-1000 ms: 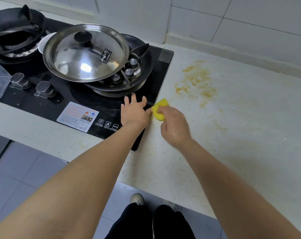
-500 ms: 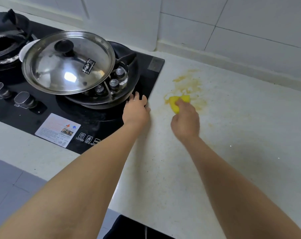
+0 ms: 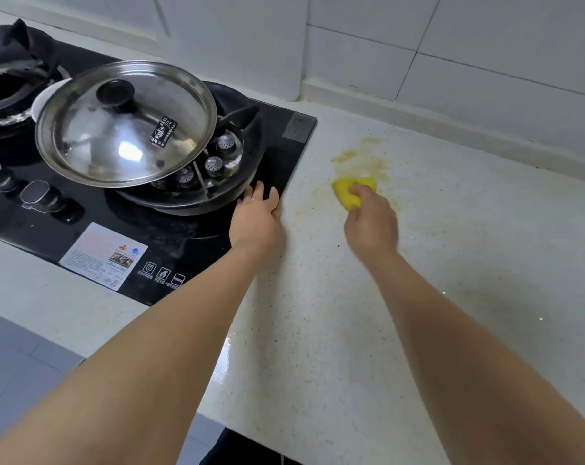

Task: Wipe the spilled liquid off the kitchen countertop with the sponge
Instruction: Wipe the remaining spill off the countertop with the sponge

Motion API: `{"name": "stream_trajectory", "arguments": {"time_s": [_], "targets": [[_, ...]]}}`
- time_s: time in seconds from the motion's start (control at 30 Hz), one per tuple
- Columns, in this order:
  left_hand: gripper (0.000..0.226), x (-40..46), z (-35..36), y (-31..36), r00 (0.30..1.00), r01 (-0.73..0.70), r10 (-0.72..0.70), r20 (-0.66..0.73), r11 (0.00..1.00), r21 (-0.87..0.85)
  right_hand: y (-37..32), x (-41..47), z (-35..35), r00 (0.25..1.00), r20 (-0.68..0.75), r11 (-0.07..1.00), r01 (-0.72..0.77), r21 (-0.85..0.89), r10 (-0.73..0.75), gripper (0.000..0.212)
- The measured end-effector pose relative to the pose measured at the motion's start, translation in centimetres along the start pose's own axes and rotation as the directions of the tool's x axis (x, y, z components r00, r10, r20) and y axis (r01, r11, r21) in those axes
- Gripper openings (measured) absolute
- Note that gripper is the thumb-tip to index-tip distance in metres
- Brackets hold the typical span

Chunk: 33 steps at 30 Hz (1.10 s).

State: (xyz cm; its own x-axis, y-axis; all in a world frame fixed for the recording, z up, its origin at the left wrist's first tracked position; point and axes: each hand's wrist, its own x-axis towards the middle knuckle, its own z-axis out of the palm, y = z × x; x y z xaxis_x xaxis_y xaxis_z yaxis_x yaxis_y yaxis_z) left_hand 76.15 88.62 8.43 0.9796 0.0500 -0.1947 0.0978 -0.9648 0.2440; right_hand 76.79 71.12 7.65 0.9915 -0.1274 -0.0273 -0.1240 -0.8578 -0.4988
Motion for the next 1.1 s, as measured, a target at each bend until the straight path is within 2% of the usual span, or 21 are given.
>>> {"name": "stream_trajectory", "arguments": {"time_s": [0.03,0.13,0.17,0.2,0.23,0.27,0.3,0.37,0.43,0.47,0.57,0.6,0.7,0.73,0.77,0.83,0.87,0.9,1.0,1.03,1.1], "targets": [[0.045,0.0,0.1,0.0,1.000,0.001,-0.001,-0.003,1.000,-0.001,-0.5,-0.4,0.1,0.999,0.002,0.999,0.038,0.008,-0.038,0.045],[0.045,0.2,0.5,-0.2,1.000,0.008,-0.009,-0.022,1.000,-0.025,-0.9,-3.2,1.5,0.918,0.130,0.927,0.366,0.080,-0.374,0.045],[0.045,0.2,0.5,-0.1,1.000,0.009,-0.010,-0.019,1.000,-0.028,-0.4,-3.0,1.0,0.911,0.144,0.922,0.377,0.087,-0.386,0.046],[0.045,0.2,0.4,0.0,1.000,0.016,-0.016,-0.004,0.999,-0.034,0.4,-1.9,0.3,0.946,0.122,0.953,0.296,0.062,-0.301,0.047],[0.045,0.2,0.1,0.2,1.000,0.026,-0.025,0.017,0.999,-0.044,1.1,-0.7,-0.3,0.987,0.064,0.989,0.142,0.049,-0.145,0.048],[0.045,0.1,-0.1,0.5,0.999,0.039,-0.037,0.037,0.998,-0.056,1.4,-0.1,-0.7,1.000,0.012,1.000,0.008,0.028,-0.008,0.048],[0.045,0.0,-0.3,0.7,0.998,0.053,-0.050,0.049,0.997,-0.062,1.3,0.0,-0.8,0.999,-0.022,0.999,-0.039,0.009,0.040,0.048],[0.047,0.0,-0.7,1.4,0.996,0.058,-0.054,0.064,0.997,-0.057,0.3,-1.4,-0.2,0.992,0.044,0.993,0.121,0.016,-0.121,0.048],[0.049,0.1,-0.7,1.9,0.995,0.032,-0.028,0.095,0.999,-0.044,0.9,-2.6,0.3,0.952,0.099,0.957,0.284,0.060,-0.289,0.048],[0.051,0.2,-0.7,2.3,0.994,0.008,-0.003,0.108,0.999,-0.042,1.7,-2.1,-0.4,0.961,0.090,0.965,0.256,0.057,-0.261,0.048],[0.062,0.2,-0.9,3.8,0.986,-0.027,0.037,0.160,0.998,-0.064,3.6,0.2,-2.1,0.996,-0.023,0.997,-0.081,0.007,0.081,0.048],[0.065,0.2,-1.0,4.4,0.984,-0.010,0.024,0.177,0.997,-0.080,3.4,0.2,-2.2,0.995,-0.044,0.996,-0.091,-0.015,0.090,0.048],[0.075,0.6,-0.8,5.7,0.981,0.004,0.008,0.192,0.998,-0.064,3.0,-1.2,-0.8,0.987,0.011,0.986,0.161,-0.045,-0.160,0.049],[0.078,0.9,-0.6,5.9,0.982,-0.005,0.013,0.189,0.999,-0.041,3.5,-1.1,-1.1,0.981,0.019,0.980,0.194,-0.047,-0.193,0.049],[0.081,1.2,-0.4,5.9,0.983,-0.012,0.016,0.182,1.000,-0.023,4.2,-0.2,-1.8,0.990,0.019,0.988,0.144,-0.060,-0.143,0.049],[0.085,1.7,0.2,6.1,0.987,-0.013,0.014,0.160,1.000,-0.002,4.9,1.7,-3.1,0.996,-0.045,0.995,-0.085,-0.051,0.083,0.050],[0.088,1.7,0.4,6.2,0.989,-0.007,0.008,0.147,1.000,-0.004,4.6,2.0,-3.1,0.987,-0.082,0.989,-0.141,-0.053,0.137,0.050],[0.091,1.7,0.8,6.6,0.989,0.000,0.002,0.146,1.000,-0.015,4.1,1.7,-2.7,0.988,-0.093,0.990,-0.128,-0.068,0.121,0.051],[0.099,1.7,1.3,7.1,0.989,0.014,-0.004,0.149,0.998,-0.069,3.3,-0.6,-0.5,0.988,0.005,0.985,0.156,-0.077,-0.156,0.051],[0.100,1.9,1.3,7.0,0.988,0.009,0.003,0.151,0.997,-0.075,3.8,-0.5,-0.8,0.981,0.017,0.979,0.194,-0.069,-0.193,0.051],[0.100,2.1,1.2,6.6,0.986,-0.002,0.016,0.164,0.996,-0.086,5.1,1.5,-2.3,0.999,-0.021,0.997,0.046,-0.063,-0.048,0.050]]}}
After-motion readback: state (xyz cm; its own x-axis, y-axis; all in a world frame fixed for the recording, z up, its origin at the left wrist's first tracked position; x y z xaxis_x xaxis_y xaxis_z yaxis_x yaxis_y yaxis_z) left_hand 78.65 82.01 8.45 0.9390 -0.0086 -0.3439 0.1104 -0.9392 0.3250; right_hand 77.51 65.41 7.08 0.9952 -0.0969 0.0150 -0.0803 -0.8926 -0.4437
